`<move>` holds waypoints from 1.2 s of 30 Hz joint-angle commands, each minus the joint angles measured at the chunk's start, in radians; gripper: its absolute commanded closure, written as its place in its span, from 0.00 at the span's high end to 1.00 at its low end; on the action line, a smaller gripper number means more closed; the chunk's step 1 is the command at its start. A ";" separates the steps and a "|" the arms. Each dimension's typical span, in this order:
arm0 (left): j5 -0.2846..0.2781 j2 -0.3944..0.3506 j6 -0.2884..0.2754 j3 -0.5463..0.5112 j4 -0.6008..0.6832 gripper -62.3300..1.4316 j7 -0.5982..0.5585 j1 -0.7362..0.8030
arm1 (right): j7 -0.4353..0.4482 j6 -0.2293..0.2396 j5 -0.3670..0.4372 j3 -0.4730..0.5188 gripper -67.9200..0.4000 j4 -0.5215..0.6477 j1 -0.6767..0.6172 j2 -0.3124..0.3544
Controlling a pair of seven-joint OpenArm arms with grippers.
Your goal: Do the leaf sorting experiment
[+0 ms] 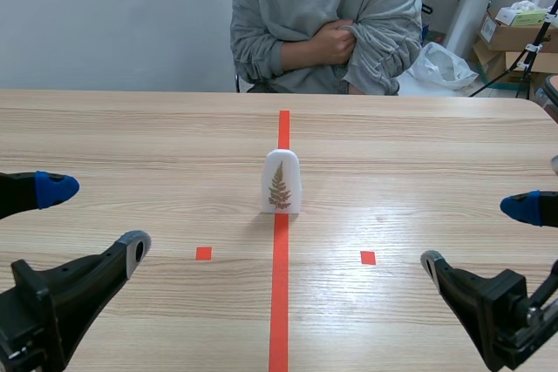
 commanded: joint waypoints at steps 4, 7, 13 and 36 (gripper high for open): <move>-0.006 0.005 -0.005 -0.003 0.018 0.98 -0.013 0.002 | 0.008 -0.003 0.006 0.008 0.94 0.010 0.009 0.000; -0.006 0.005 -0.005 -0.003 0.018 0.98 -0.013 0.002 | 0.008 -0.003 0.006 0.008 0.94 0.010 0.009 0.000; -0.006 0.005 -0.005 -0.003 0.018 0.98 -0.013 0.002 | -0.082 -0.003 -0.025 0.008 0.94 0.010 0.031 0.000; -0.006 0.005 -0.005 -0.006 0.018 0.98 0.025 -0.020 | -0.087 0.247 -0.132 -0.415 0.94 -0.665 0.911 -0.012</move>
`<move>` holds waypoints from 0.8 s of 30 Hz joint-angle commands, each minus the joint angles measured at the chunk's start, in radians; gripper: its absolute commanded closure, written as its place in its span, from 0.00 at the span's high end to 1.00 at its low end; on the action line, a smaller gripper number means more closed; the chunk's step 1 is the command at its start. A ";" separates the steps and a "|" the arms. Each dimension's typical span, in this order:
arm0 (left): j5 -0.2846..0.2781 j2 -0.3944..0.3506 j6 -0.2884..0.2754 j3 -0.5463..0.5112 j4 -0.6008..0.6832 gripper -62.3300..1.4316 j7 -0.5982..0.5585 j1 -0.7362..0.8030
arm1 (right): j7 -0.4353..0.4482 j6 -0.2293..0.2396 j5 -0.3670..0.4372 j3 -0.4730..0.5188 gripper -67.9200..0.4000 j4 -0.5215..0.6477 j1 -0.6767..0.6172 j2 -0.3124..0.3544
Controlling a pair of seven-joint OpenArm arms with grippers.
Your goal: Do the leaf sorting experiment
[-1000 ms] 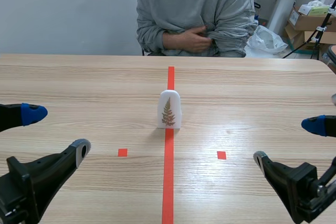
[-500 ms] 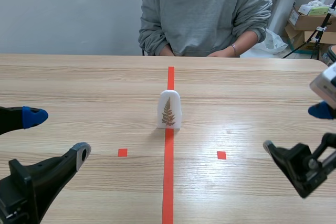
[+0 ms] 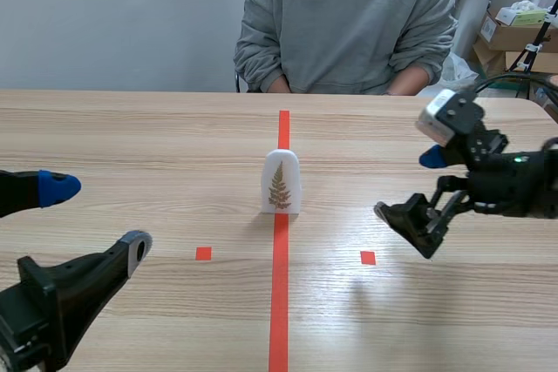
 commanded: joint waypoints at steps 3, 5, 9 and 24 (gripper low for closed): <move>-0.006 0.005 -0.005 -0.006 0.018 0.98 -0.013 0.000 | 0.054 0.032 -0.011 -0.060 0.94 -0.093 0.141 -0.075; -0.006 0.005 -0.005 -0.006 0.018 0.98 -0.013 0.000 | 0.082 0.031 -0.044 -0.100 0.94 -0.161 0.201 -0.120; -0.006 0.005 -0.005 -0.006 0.018 0.98 -0.013 0.000 | 0.113 0.031 -0.095 -0.155 0.94 -0.271 0.284 -0.207; -0.006 0.005 -0.005 -0.006 0.018 0.98 -0.014 0.000 | 0.223 0.023 -0.220 -0.257 0.94 -0.446 0.329 -0.359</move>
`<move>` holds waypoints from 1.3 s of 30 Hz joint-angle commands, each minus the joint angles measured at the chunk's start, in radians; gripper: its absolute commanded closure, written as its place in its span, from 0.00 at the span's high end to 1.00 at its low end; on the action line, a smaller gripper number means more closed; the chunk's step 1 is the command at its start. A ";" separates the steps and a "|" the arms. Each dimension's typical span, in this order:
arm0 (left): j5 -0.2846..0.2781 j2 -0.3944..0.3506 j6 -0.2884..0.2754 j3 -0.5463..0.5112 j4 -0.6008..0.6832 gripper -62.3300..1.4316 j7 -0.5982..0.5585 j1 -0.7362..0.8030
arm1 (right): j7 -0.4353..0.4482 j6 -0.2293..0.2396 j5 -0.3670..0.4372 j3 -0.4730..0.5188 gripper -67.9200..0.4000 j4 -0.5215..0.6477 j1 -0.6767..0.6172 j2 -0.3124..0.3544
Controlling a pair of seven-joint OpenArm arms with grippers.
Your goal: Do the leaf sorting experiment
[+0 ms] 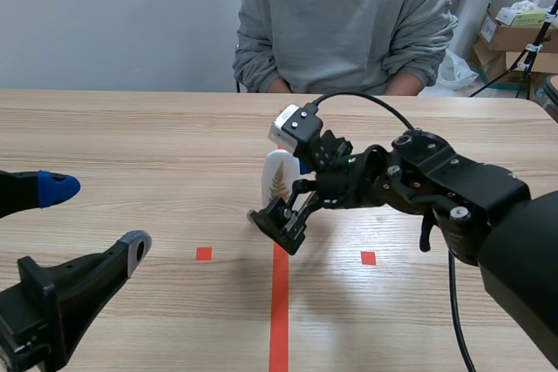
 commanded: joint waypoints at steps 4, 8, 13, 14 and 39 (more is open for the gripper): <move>-0.006 0.005 -0.005 -0.006 0.018 0.98 -0.016 0.000 | 0.021 -0.001 0.001 -0.001 0.94 0.023 0.012 0.008; -0.006 0.005 -0.005 -0.006 0.018 0.98 -0.016 0.000 | 0.021 -0.008 -0.003 -0.001 0.90 0.023 0.012 0.008; -0.006 0.005 -0.005 -0.006 0.018 0.98 -0.016 0.000 | 0.031 -0.008 -0.003 -0.001 0.65 0.023 0.012 0.008; -0.006 0.005 -0.005 -0.006 0.018 0.98 -0.016 0.000 | 0.037 -0.008 -0.003 -0.001 0.63 0.023 0.012 0.008; -0.006 0.005 -0.005 -0.006 0.018 0.98 -0.013 0.000 | 0.066 -0.008 -0.003 0.000 0.12 0.023 0.012 0.008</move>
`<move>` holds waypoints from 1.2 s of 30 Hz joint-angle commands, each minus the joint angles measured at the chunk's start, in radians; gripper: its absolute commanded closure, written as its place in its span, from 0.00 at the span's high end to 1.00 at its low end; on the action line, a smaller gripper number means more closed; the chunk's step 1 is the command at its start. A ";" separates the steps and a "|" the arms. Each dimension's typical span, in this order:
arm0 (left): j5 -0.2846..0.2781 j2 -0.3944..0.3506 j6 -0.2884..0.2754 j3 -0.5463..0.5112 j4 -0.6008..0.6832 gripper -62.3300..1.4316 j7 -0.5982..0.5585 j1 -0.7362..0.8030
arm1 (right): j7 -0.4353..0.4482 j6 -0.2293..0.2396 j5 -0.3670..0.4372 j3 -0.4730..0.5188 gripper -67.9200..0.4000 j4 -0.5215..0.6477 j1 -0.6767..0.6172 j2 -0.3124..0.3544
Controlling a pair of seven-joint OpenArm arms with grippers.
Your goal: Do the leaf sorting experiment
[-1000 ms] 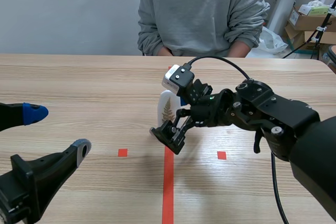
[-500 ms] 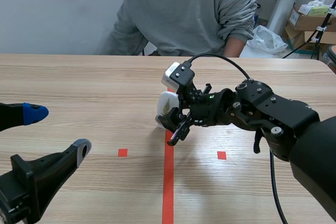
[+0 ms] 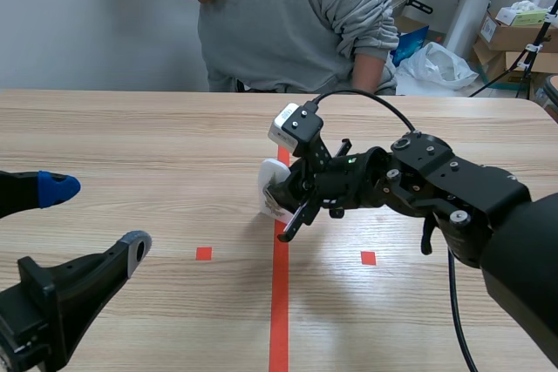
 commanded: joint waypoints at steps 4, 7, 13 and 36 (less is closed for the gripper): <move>-0.006 0.005 -0.005 -0.006 0.018 0.98 -0.013 0.000 | 0.014 0.000 0.011 0.008 0.04 0.022 0.015 0.005; -0.006 0.005 -0.005 -0.006 0.018 0.98 -0.013 0.000 | 0.014 0.001 0.011 0.008 0.03 0.022 0.015 0.011; -0.007 0.005 -0.005 -0.006 0.018 0.98 -0.013 0.000 | 0.014 0.008 0.028 0.056 0.03 0.052 -0.006 0.069; -0.007 0.005 -0.005 -0.006 0.018 0.98 -0.013 0.000 | -0.078 -0.272 0.176 0.518 0.03 -0.042 -0.002 0.233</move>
